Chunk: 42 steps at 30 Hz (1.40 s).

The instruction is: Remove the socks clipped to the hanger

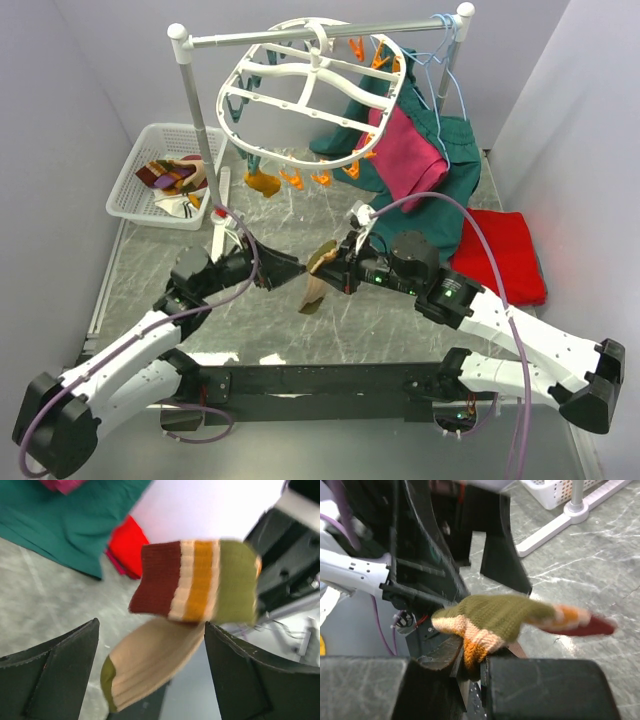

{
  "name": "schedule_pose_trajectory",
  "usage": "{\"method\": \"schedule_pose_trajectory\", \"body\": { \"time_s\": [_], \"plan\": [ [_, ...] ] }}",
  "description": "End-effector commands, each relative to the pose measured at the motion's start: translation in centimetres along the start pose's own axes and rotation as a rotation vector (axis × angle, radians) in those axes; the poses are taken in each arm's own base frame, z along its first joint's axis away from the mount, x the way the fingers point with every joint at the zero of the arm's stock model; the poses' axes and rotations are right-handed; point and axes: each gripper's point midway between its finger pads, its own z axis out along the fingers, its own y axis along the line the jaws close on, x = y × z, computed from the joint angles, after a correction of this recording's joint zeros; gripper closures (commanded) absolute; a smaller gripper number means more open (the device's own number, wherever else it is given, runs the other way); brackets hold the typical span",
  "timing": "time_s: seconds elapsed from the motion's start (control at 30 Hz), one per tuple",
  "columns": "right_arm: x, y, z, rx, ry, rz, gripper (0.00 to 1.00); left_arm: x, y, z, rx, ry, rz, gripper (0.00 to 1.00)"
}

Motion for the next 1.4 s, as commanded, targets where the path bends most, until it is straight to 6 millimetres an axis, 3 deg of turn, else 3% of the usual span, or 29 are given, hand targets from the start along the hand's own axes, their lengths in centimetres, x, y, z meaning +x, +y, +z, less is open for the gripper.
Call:
{"method": "schedule_pose_trajectory", "body": {
  "time_s": [0.0, 0.27, 0.33, 0.43, 0.47, 0.53, 0.63, 0.67, 0.7, 0.73, 0.77, 0.8, 0.87, 0.97, 1.03, 1.07, 1.17, 1.37],
  "plan": [
    [-4.2, 1.0, -1.1, 0.007, -0.115, 0.009, 0.93, 0.7, -4.2, -0.7, 0.244, -0.019, -0.019, 0.11],
    [-4.6, 1.0, -1.7, 0.015, -0.138, 0.032, 0.93, 3.8, -5.9, -0.1, 0.351, 0.085, 0.027, 0.11],
    [-4.9, 1.4, -1.9, -0.003, -0.148, 0.045, 0.93, 4.4, -5.4, 0.7, 0.322, 0.114, 0.031, 0.11],
    [-4.8, 2.5, -1.8, -0.061, -0.137, 0.064, 0.93, 5.0, -4.0, 2.0, 0.235, 0.135, 0.02, 0.2],
    [-4.6, 2.7, -1.8, -0.075, -0.128, 0.069, 0.92, 4.6, -3.5, 2.4, 0.204, 0.111, 0.018, 0.31],
    [-4.2, 3.2, -1.4, -0.109, -0.098, 0.069, 0.88, 4.2, -2.7, 2.6, 0.152, 0.085, 0.003, 0.43],
    [-3.1, 2.8, -0.9, -0.099, -0.059, 0.074, 0.81, 2.4, -1.3, 2.5, 0.038, -0.012, 0.012, 0.65],
    [-2.8, 2.6, -0.8, -0.091, -0.051, 0.077, 0.79, 1.9, -0.7, 2.4, -0.005, -0.034, 0.016, 0.8],
    [-2.5, 2.4, -0.7, -0.084, -0.045, 0.079, 0.72, -0.2, -0.4, 2.1, -0.063, -0.121, 0.028, 0.89],
    [-2.1, 2.0, -0.7, -0.068, -0.039, 0.081, 0.65, -1.0, 0.2, 1.8, -0.116, -0.153, 0.027, 0.99],
    [-2.1, 1.9, -0.7, -0.062, -0.041, 0.079, 0.57, -1.0, 2.5, 1.1, -0.237, -0.155, -0.003, 0.99],
    [-2.0, 1.8, -0.8, -0.059, -0.042, 0.074, 0.43, -2.9, 2.7, 0.3, -0.289, -0.233, -0.009, 0.99],
    [-1.7, 1.2, -0.9, -0.032, -0.041, 0.073, 0.36, -4.1, 5.1, -1.5, -0.41, -0.272, -0.036, 0.99],
    [-1.4, 0.6, -1.1, 0.002, -0.04, 0.065, 0.23, -7.4, 7.0, -4.6, -0.531, -0.393, -0.083, 0.99],
    [-1.3, 0.4, -1.3, 0.009, -0.041, 0.058, 0.18, -8.3, 7.9, -6.0, -0.587, -0.398, -0.103, 0.99],
    [-1.4, 0.4, -1.3, 0.009, -0.046, 0.053, 0.18, -9.5, 9.4, -7.2, -0.638, -0.425, -0.113, 0.99],
    [-1.2, 0.3, -1.4, 0.01, -0.041, 0.045, 0.16, -11.9, 11.0, -9.2, -0.7, -0.445, -0.162, 0.99],
    [-1.1, 0.3, -2.3, 0.019, -0.056, 0.036, 0.15, -18.2, 14.0, -14.2, -0.799, -0.691, -0.243, 0.99]
  ]
}}
